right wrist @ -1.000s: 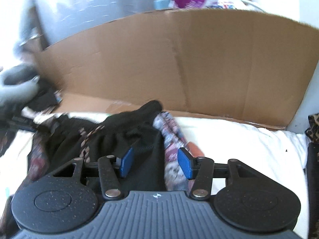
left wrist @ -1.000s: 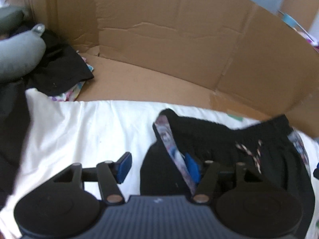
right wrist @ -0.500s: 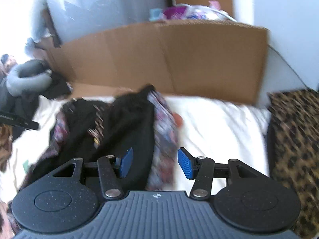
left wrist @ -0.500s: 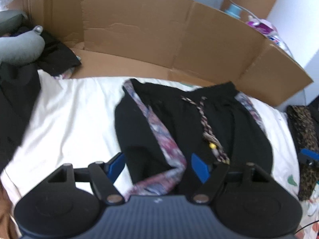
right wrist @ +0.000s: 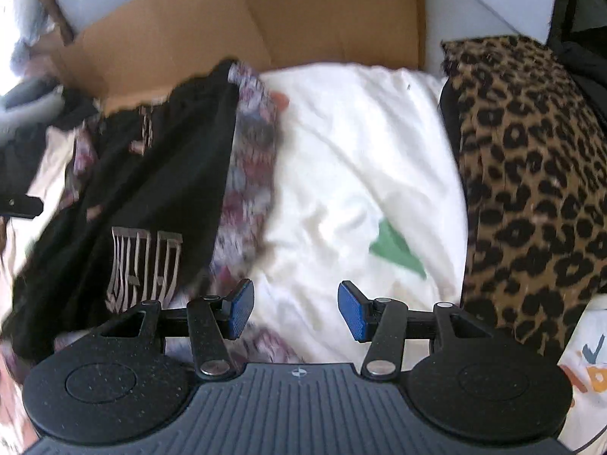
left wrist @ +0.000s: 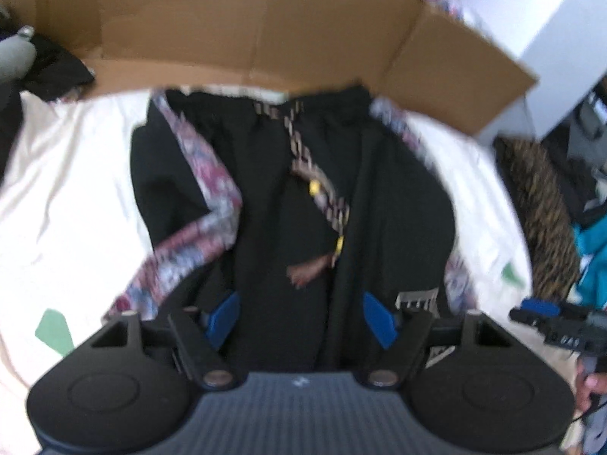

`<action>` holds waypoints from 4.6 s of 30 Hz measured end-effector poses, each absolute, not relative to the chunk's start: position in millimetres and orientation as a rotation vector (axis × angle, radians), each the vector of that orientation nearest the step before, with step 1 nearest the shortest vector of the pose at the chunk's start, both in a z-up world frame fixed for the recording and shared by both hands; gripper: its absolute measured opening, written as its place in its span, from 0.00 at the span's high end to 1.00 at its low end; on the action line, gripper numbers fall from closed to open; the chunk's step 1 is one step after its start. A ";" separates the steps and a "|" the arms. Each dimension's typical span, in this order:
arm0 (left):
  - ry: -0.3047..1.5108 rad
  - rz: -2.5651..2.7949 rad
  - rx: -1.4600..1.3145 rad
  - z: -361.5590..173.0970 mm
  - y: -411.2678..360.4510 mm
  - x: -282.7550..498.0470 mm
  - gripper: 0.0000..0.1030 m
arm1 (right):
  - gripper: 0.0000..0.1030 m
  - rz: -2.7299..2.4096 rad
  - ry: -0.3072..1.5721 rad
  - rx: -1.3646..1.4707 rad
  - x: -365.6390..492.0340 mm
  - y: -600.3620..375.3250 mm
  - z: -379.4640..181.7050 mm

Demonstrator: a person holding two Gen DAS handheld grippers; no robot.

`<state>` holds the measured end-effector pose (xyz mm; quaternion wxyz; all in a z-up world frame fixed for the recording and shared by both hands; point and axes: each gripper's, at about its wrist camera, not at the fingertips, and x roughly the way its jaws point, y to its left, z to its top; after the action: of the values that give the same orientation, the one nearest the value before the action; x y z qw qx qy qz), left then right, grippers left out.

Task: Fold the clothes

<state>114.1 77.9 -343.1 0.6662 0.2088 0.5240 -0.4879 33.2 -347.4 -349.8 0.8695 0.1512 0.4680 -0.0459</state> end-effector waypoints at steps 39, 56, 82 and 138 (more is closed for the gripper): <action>1.507 -1.053 0.552 -385.3 153.3 93.3 0.30 | 0.98 -0.004 1.196 0.424 -4.3 -345.1 -364.0; 1.845 -0.923 0.316 -426.3 181.7 101.9 0.37 | 0.98 -0.030 1.212 0.420 -15.7 -346.1 -363.1; 1.773 -1.091 0.376 -401.5 183.4 120.8 0.99 | 0.97 -0.047 1.193 0.467 -21.7 -351.9 -362.5; 1.656 -0.997 0.413 -399.3 159.1 136.3 0.99 | 0.71 0.143 1.236 0.538 -17.4 -348.9 -382.1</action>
<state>136.3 159.1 -399.3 0.5500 0.1746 0.6998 -0.4211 -17.4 -348.9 -382.1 0.7790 0.2490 0.5716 0.0662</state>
